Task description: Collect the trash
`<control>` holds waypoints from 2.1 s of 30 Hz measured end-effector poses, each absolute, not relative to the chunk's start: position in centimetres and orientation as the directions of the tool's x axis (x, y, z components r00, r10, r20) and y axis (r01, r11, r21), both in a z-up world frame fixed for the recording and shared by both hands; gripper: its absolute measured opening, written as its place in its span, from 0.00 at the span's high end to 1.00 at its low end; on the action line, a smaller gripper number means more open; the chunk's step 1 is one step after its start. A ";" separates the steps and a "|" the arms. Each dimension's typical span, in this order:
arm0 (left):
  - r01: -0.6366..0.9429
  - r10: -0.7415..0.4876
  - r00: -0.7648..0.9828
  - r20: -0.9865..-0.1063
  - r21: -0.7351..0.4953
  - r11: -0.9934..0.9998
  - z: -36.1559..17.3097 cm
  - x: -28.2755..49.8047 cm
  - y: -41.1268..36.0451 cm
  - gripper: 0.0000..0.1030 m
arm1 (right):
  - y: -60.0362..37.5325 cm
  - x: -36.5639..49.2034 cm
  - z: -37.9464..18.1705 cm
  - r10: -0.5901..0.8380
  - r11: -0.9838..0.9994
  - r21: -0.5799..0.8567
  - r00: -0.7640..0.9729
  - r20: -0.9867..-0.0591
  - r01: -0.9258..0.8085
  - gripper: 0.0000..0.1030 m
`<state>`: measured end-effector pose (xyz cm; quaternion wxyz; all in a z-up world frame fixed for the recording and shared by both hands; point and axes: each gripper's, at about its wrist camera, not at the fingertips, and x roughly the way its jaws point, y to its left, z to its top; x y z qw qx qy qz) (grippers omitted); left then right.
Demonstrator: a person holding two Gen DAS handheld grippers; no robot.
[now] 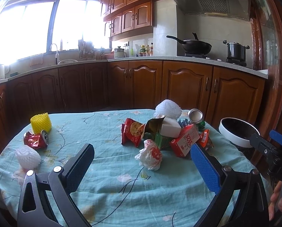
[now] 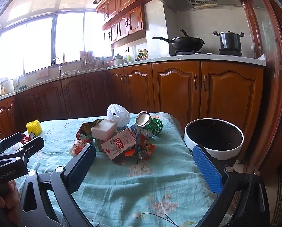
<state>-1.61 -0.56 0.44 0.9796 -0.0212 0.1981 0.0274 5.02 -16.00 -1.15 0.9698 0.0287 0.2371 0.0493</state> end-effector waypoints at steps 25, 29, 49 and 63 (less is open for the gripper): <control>-0.062 0.041 0.918 -0.395 -0.040 0.997 0.2 -1.3 -0.5 0.01 | -15.8 5.3 -1.6 0.128 0.991 0.099 0.873 -0.471 -0.092 0.00; -0.063 0.041 0.914 -0.404 -0.043 0.997 0.0 -0.9 -0.4 0.01 | -16.0 5.5 -1.9 0.133 0.990 0.105 0.867 -0.481 -0.094 0.00; -0.061 0.002 0.847 -0.531 -0.094 0.994 -1.4 4.5 1.0 0.01 | -17.4 10.1 -4.2 0.187 0.980 0.168 0.789 -0.586 -0.108 0.00; -0.054 -0.066 0.731 -0.679 -0.154 0.987 -4.4 13.0 2.1 0.16 | -17.5 18.9 -8.9 0.276 0.958 0.261 0.616 -0.737 -0.118 0.36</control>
